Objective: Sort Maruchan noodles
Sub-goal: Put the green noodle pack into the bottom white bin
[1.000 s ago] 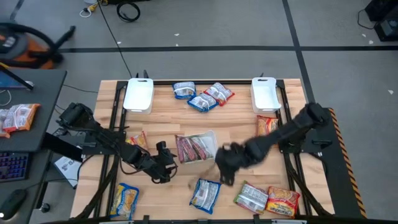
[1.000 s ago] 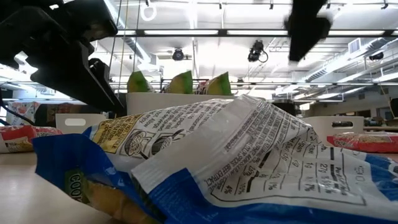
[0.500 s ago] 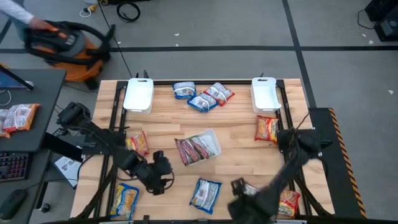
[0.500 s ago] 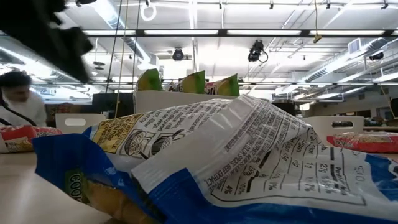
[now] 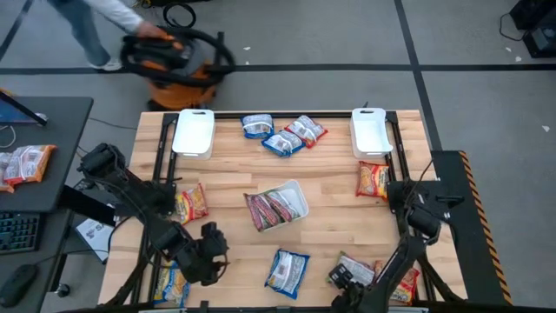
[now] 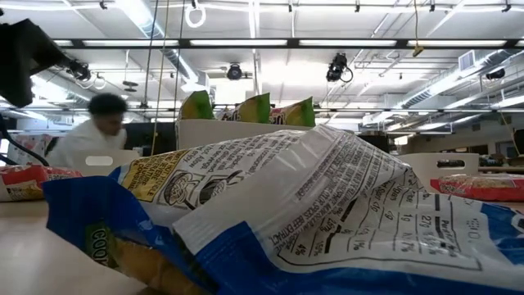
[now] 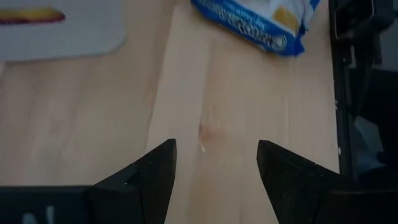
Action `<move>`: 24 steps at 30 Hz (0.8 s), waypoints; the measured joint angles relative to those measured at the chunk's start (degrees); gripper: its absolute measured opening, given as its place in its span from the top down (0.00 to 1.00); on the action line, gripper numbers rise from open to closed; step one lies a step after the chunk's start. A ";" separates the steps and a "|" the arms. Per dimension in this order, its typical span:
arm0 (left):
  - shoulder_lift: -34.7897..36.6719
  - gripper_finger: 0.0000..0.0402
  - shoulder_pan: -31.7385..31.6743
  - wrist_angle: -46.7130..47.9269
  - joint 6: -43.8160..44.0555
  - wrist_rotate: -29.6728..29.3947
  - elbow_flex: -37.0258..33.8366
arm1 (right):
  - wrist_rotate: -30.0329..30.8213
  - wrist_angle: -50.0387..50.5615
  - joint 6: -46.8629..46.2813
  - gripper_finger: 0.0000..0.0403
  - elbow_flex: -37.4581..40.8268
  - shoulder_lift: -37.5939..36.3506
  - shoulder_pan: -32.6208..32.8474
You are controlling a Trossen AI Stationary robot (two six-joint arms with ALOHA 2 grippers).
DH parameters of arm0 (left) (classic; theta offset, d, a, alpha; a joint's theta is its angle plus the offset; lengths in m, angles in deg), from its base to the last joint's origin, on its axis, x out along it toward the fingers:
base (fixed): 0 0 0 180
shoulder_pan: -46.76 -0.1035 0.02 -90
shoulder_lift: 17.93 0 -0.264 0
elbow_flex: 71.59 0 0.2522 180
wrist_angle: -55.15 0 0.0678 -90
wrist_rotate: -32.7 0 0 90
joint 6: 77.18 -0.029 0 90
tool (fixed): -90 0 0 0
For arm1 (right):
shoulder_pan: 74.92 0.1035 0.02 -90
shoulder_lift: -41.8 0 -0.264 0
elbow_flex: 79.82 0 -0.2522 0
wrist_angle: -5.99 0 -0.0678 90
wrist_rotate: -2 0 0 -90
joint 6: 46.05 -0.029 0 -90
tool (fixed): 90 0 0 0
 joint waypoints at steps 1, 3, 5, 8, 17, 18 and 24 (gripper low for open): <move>0.00 0.44 0.00 -0.46 -0.18 -0.57 0.00 | 0.09 0.16 0.39 0.36 -0.15 0.46 -0.46; 0.00 0.44 -0.02 -1.32 -1.22 -1.24 0.00 | 1.68 0.48 0.55 0.41 -0.23 1.31 -1.44; 0.00 0.44 -0.12 -2.50 -2.07 -1.50 0.00 | 3.42 0.19 0.66 0.49 -0.10 1.43 -2.32; 0.00 0.44 -0.11 -3.72 -3.33 -1.84 0.00 | 5.08 -0.39 0.78 0.64 0.09 1.25 -3.48; 0.00 0.44 -0.11 -4.77 -6.14 -4.14 0.00 | 6.67 -1.11 -1.27 0.97 0.28 -4.65 -6.71; 0.00 0.44 -0.09 -4.90 -6.35 -4.37 0.00 | 7.41 -0.99 -1.74 0.98 0.30 -6.08 -6.82; 0.00 0.44 0.23 -5.81 -6.49 -5.03 0.00 | 17.02 -0.80 -5.94 0.99 0.30 -17.13 -6.88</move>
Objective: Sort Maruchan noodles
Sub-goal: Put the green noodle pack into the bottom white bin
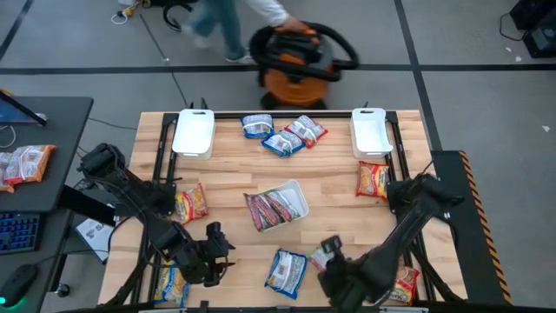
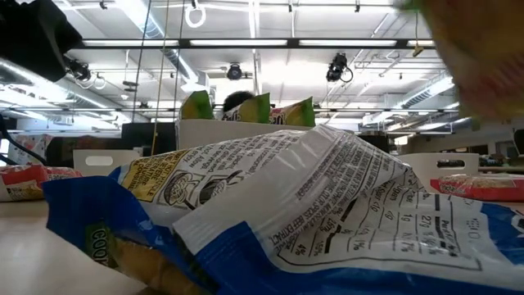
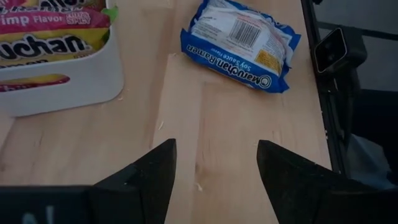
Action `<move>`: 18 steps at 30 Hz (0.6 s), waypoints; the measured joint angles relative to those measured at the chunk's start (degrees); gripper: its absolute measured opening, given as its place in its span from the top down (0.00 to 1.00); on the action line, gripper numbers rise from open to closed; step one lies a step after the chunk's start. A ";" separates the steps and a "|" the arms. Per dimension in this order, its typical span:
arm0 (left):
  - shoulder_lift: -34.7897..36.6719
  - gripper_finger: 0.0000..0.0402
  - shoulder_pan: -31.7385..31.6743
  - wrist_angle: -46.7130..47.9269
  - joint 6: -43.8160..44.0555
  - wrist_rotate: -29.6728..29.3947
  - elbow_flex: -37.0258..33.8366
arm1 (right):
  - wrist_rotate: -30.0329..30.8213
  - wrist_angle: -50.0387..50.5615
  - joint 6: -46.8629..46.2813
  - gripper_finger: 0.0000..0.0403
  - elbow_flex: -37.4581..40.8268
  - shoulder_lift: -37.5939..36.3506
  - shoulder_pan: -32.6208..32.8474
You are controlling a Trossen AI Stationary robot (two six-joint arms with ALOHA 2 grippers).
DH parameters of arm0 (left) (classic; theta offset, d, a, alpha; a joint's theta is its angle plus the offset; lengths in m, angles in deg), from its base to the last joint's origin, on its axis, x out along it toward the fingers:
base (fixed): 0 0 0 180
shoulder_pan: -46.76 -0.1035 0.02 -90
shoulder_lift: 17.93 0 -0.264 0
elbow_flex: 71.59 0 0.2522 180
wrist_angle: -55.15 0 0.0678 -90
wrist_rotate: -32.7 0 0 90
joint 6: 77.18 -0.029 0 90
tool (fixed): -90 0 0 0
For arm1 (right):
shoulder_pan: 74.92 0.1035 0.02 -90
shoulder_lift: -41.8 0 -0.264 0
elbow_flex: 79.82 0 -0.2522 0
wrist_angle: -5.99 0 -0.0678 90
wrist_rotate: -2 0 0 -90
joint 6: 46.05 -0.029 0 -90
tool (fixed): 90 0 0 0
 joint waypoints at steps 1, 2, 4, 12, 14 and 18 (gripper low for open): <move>0.00 0.44 0.22 -0.10 -0.03 -0.50 0.00 | 2.36 0.06 -0.98 0.99 0.00 -1.96 0.23; 0.00 0.44 0.52 -0.29 -0.16 -0.82 0.00 | 4.82 0.07 -2.10 0.99 -0.01 -3.91 0.48; 0.00 0.44 1.35 -0.37 -0.17 -1.44 0.00 | 9.65 0.06 -3.83 0.99 -0.04 -7.55 1.16; 0.00 0.44 4.99 -0.34 0.31 -2.55 0.00 | 23.37 -2.58 -6.00 0.99 -0.09 -16.94 2.80; 0.00 0.44 5.53 -0.31 0.46 -2.98 0.00 | 23.43 -4.06 -5.24 1.00 -0.09 -18.13 2.78; -0.02 0.44 6.42 -0.28 0.48 -5.55 0.00 | 22.41 -7.37 -4.94 1.00 -0.09 -19.56 2.12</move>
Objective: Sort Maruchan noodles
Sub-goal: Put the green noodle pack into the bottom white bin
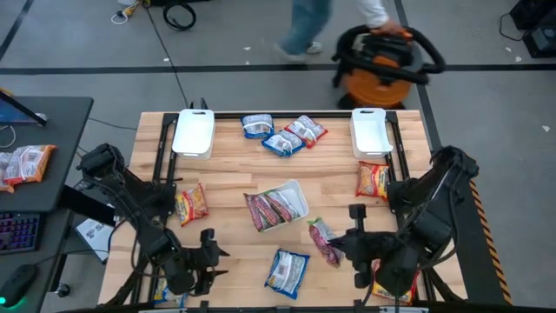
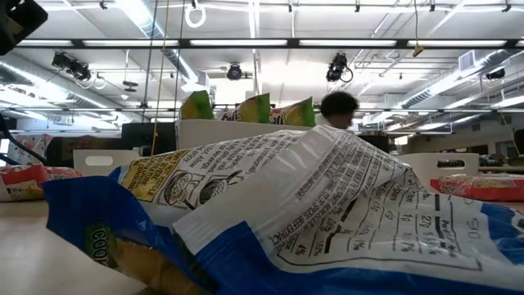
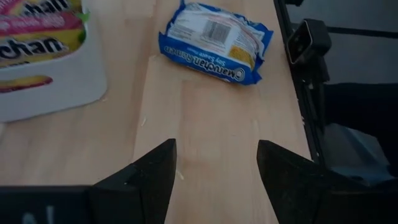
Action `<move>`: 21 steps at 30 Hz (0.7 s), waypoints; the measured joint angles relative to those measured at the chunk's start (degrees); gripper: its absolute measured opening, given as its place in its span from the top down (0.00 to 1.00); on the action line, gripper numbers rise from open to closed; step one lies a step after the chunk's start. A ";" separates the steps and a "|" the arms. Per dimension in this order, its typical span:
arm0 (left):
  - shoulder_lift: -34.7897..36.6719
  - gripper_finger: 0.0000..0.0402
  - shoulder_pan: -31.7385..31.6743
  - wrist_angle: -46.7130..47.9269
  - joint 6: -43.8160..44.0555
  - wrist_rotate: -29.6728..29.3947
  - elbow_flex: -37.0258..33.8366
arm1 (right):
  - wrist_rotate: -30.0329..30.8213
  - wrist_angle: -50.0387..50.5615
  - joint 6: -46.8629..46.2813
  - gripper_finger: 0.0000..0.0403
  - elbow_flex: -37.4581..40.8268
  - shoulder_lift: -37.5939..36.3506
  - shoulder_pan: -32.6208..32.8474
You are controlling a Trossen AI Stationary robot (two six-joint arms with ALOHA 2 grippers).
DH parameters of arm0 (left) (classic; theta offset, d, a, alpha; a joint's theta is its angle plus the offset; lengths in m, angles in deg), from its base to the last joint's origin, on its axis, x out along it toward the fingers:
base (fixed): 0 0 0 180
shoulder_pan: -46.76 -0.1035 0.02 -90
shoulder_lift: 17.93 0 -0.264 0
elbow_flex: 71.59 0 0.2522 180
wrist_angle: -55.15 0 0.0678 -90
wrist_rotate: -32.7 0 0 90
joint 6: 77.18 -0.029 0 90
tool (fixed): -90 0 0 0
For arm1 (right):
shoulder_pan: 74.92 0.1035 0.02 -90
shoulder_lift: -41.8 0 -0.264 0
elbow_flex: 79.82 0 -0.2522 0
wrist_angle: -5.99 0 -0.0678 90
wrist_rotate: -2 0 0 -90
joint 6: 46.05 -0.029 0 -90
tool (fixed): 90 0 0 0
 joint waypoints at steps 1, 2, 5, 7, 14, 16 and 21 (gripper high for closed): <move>0.00 0.44 0.08 -0.02 -0.03 -0.80 0.00 | -0.81 -0.74 0.00 1.00 0.00 -0.19 -0.33; 0.00 0.44 0.17 -0.01 -0.06 -1.52 0.00 | -1.80 -1.50 -0.04 1.00 0.00 -0.26 -0.63; 0.00 0.44 0.34 0.00 -0.19 -3.24 0.00 | -6.83 -2.88 -2.53 1.00 0.05 -0.14 -2.19; 0.00 0.44 0.34 0.00 -0.59 -3.92 0.00 | -12.86 -4.14 -6.53 1.00 1.70 -0.07 -3.67; 0.00 0.44 0.32 0.00 -3.32 -4.33 0.00 | -44.77 -11.87 -35.87 1.00 18.44 0.19 -8.71; 0.00 0.44 0.31 0.00 -3.57 -4.32 0.00 | -54.53 -13.18 -45.21 0.99 24.08 0.21 -9.90; 0.00 0.44 0.32 0.00 -3.45 -3.62 0.00 | -65.34 -13.34 -59.61 0.98 35.84 0.21 -13.92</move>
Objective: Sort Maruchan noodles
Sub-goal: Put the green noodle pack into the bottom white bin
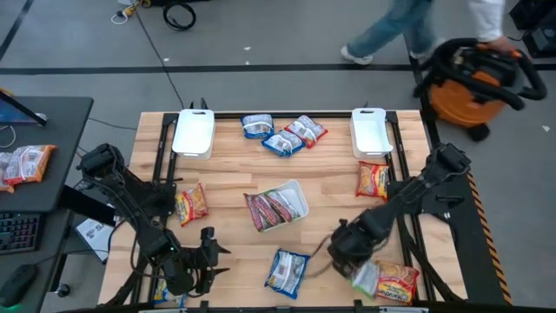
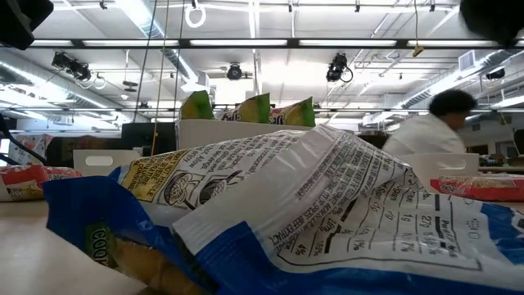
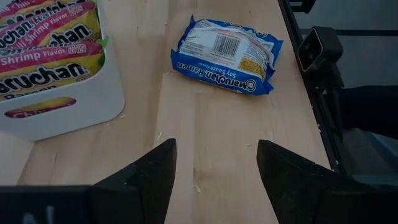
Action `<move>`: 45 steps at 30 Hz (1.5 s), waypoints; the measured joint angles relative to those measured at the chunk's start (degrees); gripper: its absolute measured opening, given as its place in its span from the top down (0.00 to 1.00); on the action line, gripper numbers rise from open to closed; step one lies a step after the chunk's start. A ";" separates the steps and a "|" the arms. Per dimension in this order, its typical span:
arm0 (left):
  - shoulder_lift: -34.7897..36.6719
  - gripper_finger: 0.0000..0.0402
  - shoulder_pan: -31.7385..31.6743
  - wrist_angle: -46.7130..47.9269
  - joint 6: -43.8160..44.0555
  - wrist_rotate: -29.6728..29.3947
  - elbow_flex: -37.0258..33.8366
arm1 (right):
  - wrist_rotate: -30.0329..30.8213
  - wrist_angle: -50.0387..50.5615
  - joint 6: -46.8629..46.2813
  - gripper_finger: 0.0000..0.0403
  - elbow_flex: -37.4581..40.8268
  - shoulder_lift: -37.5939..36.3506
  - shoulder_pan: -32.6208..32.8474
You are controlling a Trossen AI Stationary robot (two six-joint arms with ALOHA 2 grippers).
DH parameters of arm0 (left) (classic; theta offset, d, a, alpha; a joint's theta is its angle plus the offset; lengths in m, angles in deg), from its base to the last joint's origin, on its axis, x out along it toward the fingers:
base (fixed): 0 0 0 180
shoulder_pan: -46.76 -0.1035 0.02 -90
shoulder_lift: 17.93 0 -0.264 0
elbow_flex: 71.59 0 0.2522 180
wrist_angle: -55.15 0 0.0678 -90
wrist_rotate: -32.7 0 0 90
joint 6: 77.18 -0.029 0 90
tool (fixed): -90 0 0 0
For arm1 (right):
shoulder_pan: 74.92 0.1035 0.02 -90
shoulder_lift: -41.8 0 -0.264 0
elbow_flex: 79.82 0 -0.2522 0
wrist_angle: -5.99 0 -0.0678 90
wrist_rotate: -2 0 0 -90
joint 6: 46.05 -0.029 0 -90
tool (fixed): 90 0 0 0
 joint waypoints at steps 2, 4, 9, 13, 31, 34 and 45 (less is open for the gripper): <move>0.00 0.44 0.00 0.00 0.24 0.36 0.00 | 1.63 -0.10 -3.83 0.98 3.70 0.00 -2.27; 0.00 0.44 0.12 0.02 0.25 0.66 0.00 | 6.86 -0.03 -9.51 0.98 6.70 0.00 -4.32; 0.00 0.44 1.48 0.13 -0.80 2.32 0.00 | 13.08 -3.73 -17.42 0.96 10.64 -0.02 -9.05; 0.00 0.44 3.46 0.69 -1.69 2.35 0.00 | 15.60 -4.98 -13.77 0.93 9.93 -0.03 -12.00; 0.00 0.44 5.70 0.44 3.50 -3.73 -0.02 | 12.43 2.60 59.49 0.65 -1.85 -4.41 -3.28; 0.00 0.44 5.67 0.45 3.29 -5.67 -0.02 | 15.30 7.23 73.97 0.68 -1.85 -1.92 1.62; -0.02 0.44 5.38 0.46 1.95 -5.51 -0.02 | 25.83 31.15 72.64 0.70 -1.80 12.78 4.76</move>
